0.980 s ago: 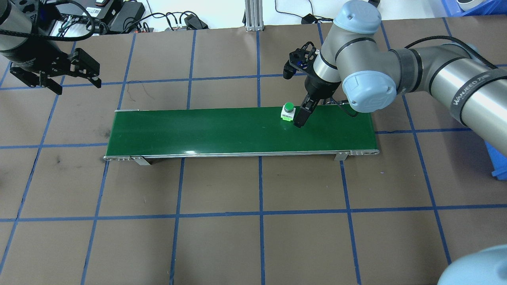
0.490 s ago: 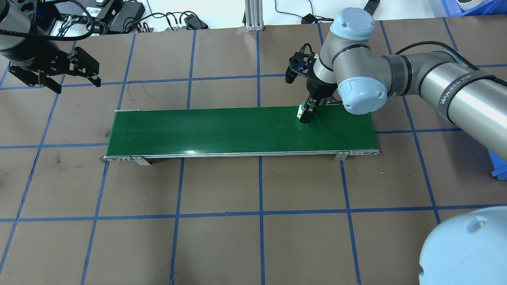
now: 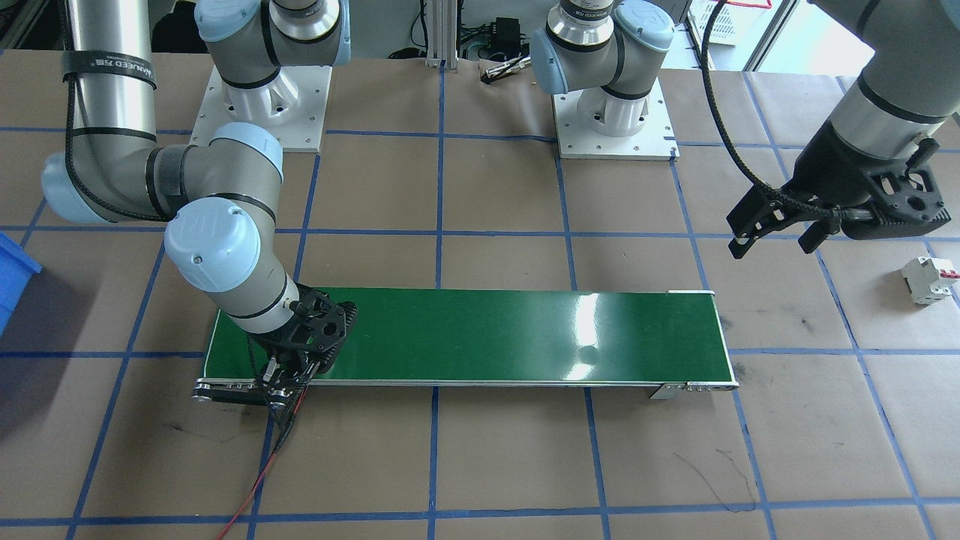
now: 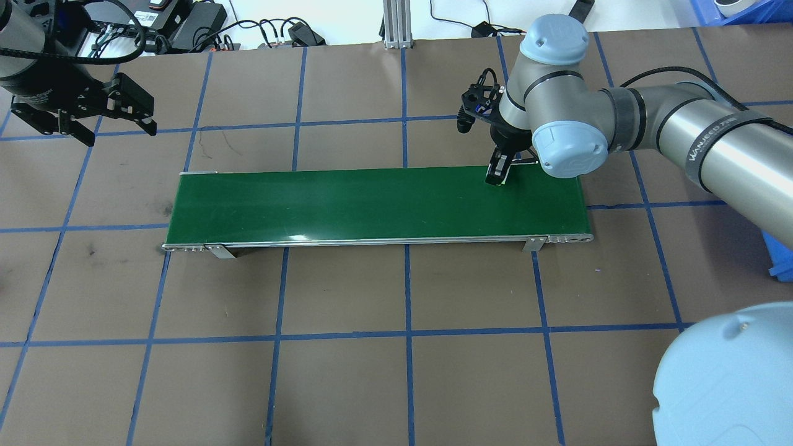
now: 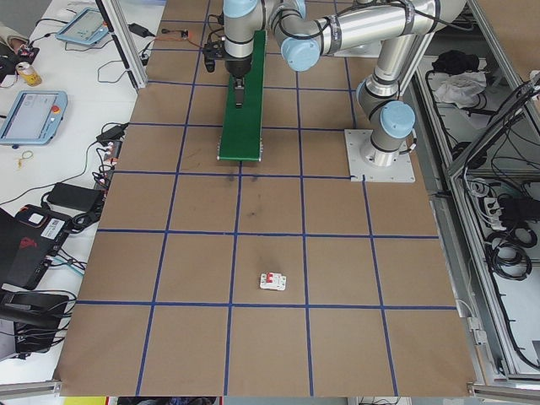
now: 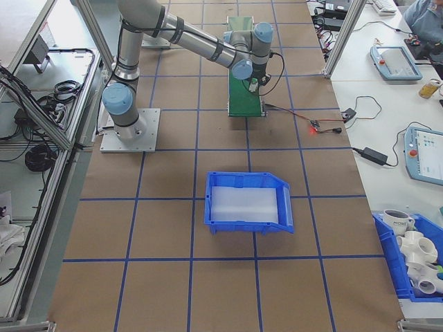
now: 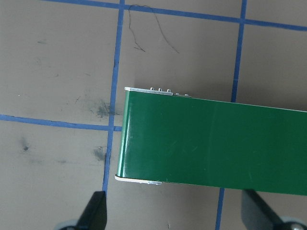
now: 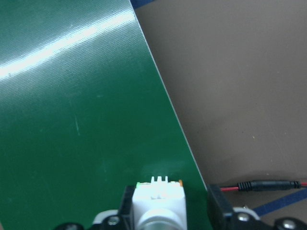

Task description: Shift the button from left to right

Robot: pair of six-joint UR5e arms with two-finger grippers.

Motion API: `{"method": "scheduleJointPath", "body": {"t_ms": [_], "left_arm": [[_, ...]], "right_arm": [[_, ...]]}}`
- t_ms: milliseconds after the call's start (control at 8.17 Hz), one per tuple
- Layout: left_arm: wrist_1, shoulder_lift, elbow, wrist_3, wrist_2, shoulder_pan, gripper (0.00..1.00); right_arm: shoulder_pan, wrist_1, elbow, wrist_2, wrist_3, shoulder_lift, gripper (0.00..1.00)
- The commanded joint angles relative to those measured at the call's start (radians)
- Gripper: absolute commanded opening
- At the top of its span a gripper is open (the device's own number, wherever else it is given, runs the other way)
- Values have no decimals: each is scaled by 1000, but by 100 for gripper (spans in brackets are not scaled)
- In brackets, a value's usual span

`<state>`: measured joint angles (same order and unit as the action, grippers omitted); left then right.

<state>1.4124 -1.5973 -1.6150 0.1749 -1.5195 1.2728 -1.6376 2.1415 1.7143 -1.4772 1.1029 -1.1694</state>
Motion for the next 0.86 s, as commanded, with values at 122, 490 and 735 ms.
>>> {"method": "scheduleJointPath", "body": {"t_ms": [122,490,735], "left_arm": [[-1,10,0,0,-1,-1,100],[0,20,0,-3,-8,2,100],[2,40,0,-3,-5,-1,100]], "right_arm": [[69,-11,-25,-12,0,-36,0],[242,-123,-81,-11,160,-113,0],[361,-127,-85,-21,289,-174,0]]}}
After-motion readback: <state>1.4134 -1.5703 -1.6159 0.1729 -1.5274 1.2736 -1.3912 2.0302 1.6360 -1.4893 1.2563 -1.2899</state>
